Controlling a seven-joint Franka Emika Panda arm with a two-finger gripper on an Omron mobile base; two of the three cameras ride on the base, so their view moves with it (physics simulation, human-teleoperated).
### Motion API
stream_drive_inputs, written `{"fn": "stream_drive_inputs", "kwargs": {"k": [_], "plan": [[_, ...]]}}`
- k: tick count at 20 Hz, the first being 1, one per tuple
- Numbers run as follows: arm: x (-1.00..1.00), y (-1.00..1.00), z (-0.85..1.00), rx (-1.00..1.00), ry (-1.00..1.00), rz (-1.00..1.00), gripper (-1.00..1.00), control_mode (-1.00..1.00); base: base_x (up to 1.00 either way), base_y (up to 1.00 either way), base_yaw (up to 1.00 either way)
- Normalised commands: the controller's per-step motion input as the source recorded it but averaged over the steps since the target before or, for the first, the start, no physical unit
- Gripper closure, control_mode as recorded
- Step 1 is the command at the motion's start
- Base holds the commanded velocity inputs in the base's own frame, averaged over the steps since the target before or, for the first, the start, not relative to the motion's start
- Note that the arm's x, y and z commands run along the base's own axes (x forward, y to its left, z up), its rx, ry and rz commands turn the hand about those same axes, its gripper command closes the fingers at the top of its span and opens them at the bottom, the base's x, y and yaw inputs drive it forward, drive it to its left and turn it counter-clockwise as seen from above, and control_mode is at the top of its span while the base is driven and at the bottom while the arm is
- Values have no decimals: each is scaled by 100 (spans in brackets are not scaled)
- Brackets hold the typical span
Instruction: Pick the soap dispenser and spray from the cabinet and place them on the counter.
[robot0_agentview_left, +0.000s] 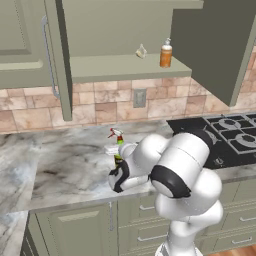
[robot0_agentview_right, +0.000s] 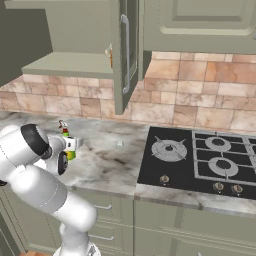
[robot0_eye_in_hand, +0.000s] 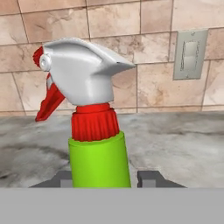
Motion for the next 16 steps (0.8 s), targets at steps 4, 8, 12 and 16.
{"fn": "stream_drive_inputs", "kwargs": {"k": [4, 8, 12, 16], "plan": [[0, 0, 0, 0, -4, 0, 100, -100, 0, 0, 0], [0, 0, 0, 0, 0, 0, 100, -100, 0, 0, 0], [0, 0, 0, 0, 0, 0, 100, -100, 0, 0, 0], [-3, 0, -16, -3, -3, 1, 100, -100, 0, 0, 0]]}}
